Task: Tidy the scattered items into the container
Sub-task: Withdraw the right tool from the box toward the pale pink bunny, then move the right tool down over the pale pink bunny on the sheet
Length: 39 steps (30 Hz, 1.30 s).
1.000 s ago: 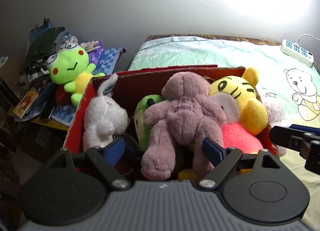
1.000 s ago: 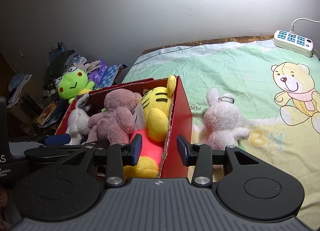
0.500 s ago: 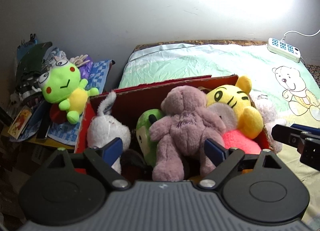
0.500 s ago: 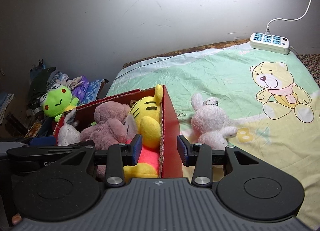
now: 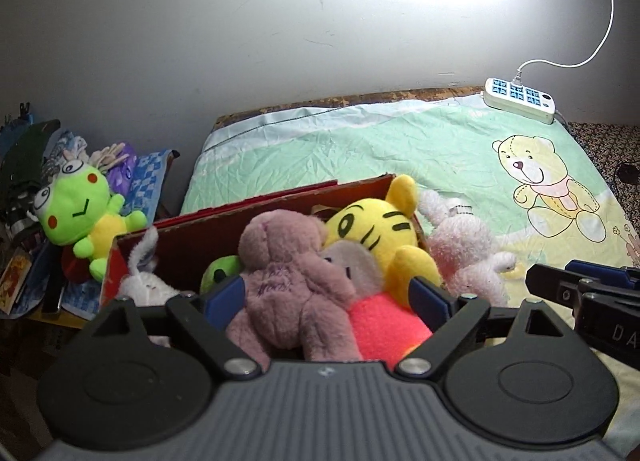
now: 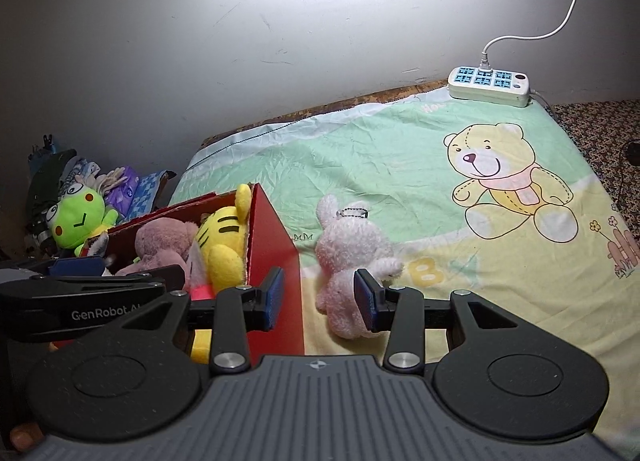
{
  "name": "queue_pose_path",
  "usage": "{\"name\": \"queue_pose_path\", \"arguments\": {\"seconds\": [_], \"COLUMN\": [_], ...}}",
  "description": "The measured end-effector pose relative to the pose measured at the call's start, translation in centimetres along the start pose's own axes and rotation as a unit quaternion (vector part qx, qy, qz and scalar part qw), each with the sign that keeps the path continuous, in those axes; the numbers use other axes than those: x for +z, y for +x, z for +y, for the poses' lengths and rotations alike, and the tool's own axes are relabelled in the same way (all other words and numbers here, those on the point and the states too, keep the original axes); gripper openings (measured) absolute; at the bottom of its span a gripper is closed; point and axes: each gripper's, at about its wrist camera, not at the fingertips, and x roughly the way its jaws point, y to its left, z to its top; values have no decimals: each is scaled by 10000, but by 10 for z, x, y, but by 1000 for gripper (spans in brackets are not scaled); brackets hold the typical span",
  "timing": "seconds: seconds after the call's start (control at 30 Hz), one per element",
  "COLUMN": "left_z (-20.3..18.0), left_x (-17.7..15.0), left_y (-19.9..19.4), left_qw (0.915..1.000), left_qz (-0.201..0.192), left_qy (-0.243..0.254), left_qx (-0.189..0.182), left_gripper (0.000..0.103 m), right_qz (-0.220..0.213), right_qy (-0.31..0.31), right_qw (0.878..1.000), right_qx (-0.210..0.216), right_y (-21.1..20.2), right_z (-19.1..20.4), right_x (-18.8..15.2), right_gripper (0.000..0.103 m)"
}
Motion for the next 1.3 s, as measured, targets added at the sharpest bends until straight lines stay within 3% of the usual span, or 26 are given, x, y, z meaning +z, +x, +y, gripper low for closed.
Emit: {"name": "queue_pose_path", "arguments": {"seconds": [0.7, 1.3], "left_z": [-105, -166], "left_x": [2, -15], "left_y": [8, 54], "left_qw": [9999, 9975], "left_qz": [105, 698], "left_qy": [110, 78], "left_qx": [-44, -114], "left_gripper": [91, 91], "right_qz": [291, 782], "right_qy": [-59, -33], "right_qw": [9995, 9969], "right_qx": [59, -61], "right_y": [-7, 15], "right_z": [-92, -153], "right_x": [14, 16], "right_gripper": [43, 43]}}
